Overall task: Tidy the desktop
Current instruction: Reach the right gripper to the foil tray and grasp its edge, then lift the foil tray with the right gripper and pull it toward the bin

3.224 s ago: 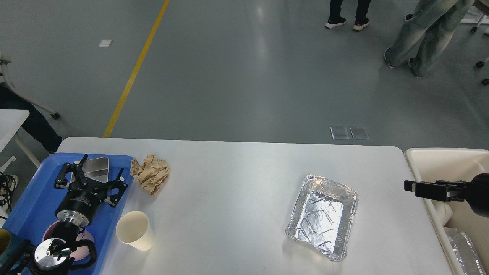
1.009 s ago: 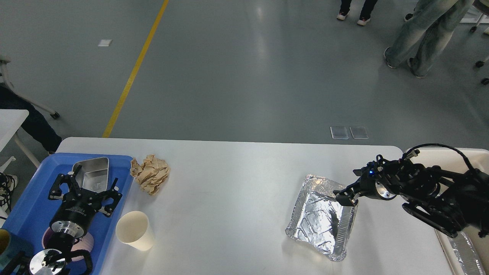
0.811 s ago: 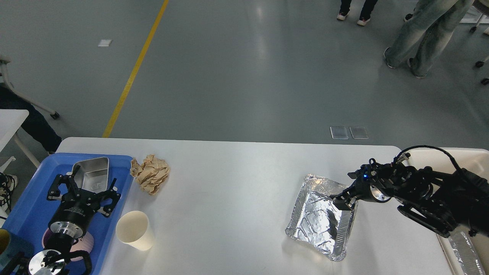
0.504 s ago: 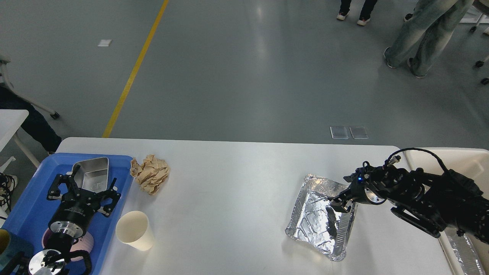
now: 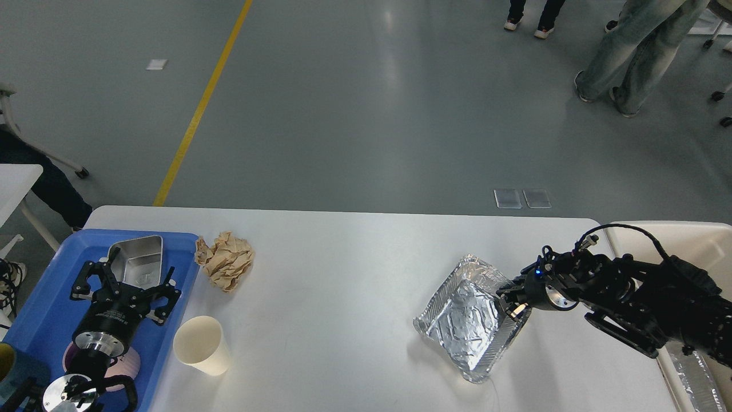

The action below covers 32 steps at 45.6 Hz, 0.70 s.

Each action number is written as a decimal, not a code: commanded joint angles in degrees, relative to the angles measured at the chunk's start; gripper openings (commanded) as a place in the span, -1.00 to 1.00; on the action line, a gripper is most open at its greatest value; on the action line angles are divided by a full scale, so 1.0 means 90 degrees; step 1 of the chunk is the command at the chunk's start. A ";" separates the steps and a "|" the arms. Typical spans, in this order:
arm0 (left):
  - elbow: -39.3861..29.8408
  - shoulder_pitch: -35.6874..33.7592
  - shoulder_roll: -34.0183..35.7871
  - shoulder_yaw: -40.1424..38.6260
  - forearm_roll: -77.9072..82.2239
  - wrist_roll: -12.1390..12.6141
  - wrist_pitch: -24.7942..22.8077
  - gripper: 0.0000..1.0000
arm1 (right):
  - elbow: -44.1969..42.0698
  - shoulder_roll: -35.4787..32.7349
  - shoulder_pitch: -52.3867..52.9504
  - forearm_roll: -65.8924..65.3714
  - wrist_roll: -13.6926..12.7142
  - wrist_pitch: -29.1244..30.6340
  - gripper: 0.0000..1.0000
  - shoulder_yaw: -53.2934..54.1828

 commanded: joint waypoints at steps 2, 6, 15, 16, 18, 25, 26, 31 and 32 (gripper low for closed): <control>0.0000 0.0000 0.0000 0.0000 0.0000 0.0000 0.0000 0.94 | 0.0020 0.0008 0.0031 0.0223 0.0117 0.0037 -1.00 0.0000; 0.0000 0.0000 0.0009 0.0000 0.0000 0.0000 0.0000 0.94 | 0.0010 -0.0021 0.0060 0.0320 0.0196 0.0115 -1.00 0.0000; 0.0000 -0.0010 0.0009 0.0000 0.0000 0.0000 0.0000 0.94 | 0.0069 -0.0284 0.0607 0.2037 0.0371 0.0466 -1.00 0.0010; 0.0000 -0.0010 0.0009 0.0000 0.0000 0.0000 0.0000 0.94 | 0.0088 -0.0382 0.0665 0.2291 0.0410 0.0563 -1.00 0.0010; 0.0000 -0.0010 0.0009 0.0000 0.0000 0.0000 0.0000 0.94 | 0.0117 -0.0548 0.0763 0.2673 0.0479 0.0729 -1.00 0.0010; 0.0000 -0.0010 0.0000 0.0000 0.0000 0.0000 0.0000 0.94 | 0.0254 -0.1026 0.0861 0.3192 0.0693 0.1169 -1.00 0.0010; 0.0000 -0.0010 0.0000 0.0000 0.0000 0.0000 0.0000 0.94 | 0.0274 -0.1114 0.0861 0.3211 0.0762 0.1237 -1.00 0.0039; 0.0000 0.0000 0.0000 0.0000 0.0000 0.0000 0.0000 0.94 | 0.0439 -0.1602 0.0851 0.3698 0.0860 0.1550 -1.00 0.0118; 0.0000 0.0000 0.0000 0.0000 0.0000 0.0000 0.0000 0.94 | 0.0508 -0.1700 0.0851 0.3864 0.0860 0.1599 -1.00 0.0118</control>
